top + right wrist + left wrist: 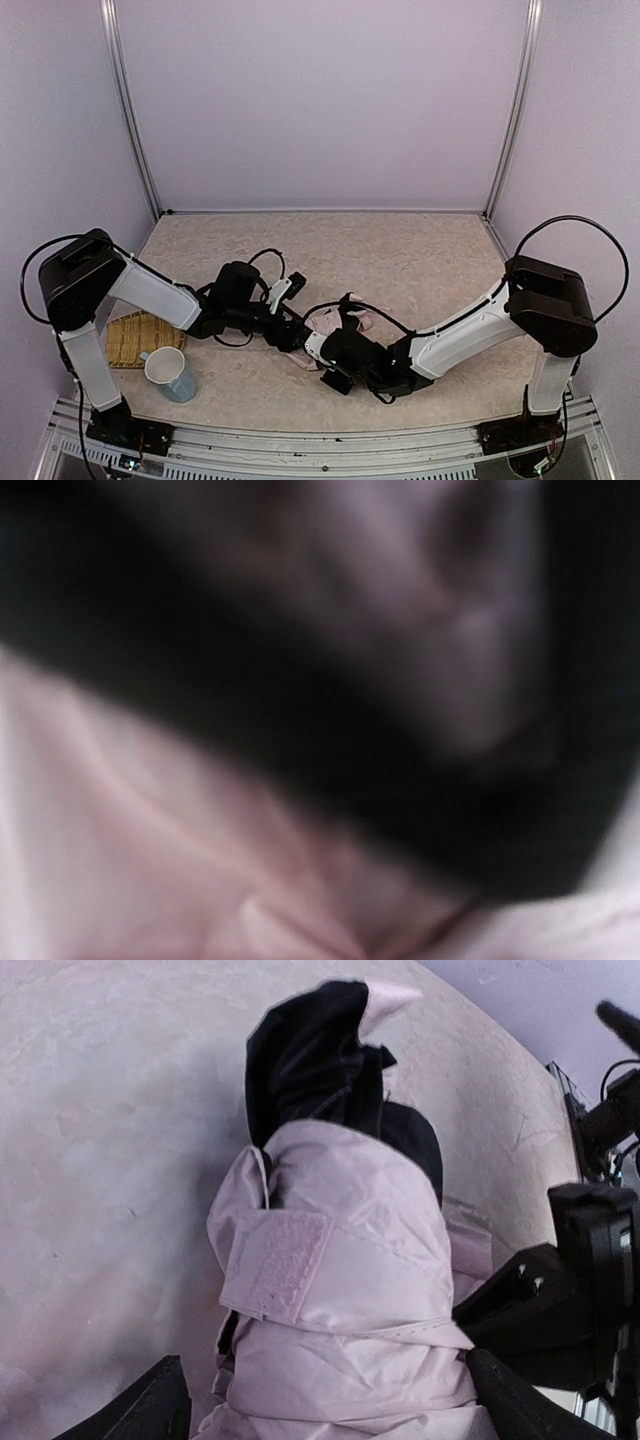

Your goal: Put away the umbrella

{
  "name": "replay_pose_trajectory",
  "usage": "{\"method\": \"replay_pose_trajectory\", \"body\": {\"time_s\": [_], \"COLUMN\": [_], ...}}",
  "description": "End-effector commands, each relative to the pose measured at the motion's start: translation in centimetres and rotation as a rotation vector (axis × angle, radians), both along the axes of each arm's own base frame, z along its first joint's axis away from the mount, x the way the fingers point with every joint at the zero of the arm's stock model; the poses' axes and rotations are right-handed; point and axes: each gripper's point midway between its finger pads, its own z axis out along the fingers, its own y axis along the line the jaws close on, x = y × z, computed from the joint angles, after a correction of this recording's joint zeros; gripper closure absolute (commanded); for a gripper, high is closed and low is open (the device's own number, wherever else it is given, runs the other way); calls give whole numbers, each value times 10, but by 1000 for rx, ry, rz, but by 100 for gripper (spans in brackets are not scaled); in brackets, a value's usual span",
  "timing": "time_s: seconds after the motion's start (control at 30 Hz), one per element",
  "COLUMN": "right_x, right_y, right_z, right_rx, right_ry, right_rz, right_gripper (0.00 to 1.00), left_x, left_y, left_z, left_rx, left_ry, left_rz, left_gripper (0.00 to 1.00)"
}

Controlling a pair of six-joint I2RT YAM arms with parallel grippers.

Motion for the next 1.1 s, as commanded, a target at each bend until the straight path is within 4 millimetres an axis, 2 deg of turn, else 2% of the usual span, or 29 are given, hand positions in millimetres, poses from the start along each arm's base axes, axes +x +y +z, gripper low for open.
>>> {"method": "replay_pose_trajectory", "body": {"time_s": [0.0,0.13,0.23,0.43,0.57,0.6,0.73,0.87,0.9,0.97,1.07], "right_x": [-25,-25,-24,-21,-18,-17,-19,-29,-34,-53,-73], "right_y": [-62,-59,-57,-56,-56,-55,-56,-52,-49,-43,-42], "right_z": [-72,-71,-68,-64,-60,-58,-48,-17,-8,7,35], "right_rx": [-309,-301,-295,-295,-287,-279,-249,-152,-121,-61,5], "right_ry": [137,135,132,113,104,103,123,171,194,271,347], "right_rz": [32,38,39,29,7,0,-18,-10,11,87,161], "right_gripper": [100,100,100,100,100,97,64,47,38,33,32], "left_x": [16,8,4,7,3,1,-1,0,0,-2,-6], "left_y": [-33,-42,-47,-41,-29,-26,-15,-7,-7,-7,-6], "left_z": [81,67,47,1,-28,-34,-49,-56,-58,-58,-55], "left_rx": [-185,-136,-81,117,234,254,312,334,338,338,334], "left_ry": [-182,-195,-169,-134,-94,-84,-72,-71,-72,-79,-115], "left_rz": [45,27,8,25,23,21,26,28,25,13,-11], "left_gripper": [8,8,8,11,16,18,30,34,35,35,35]}}
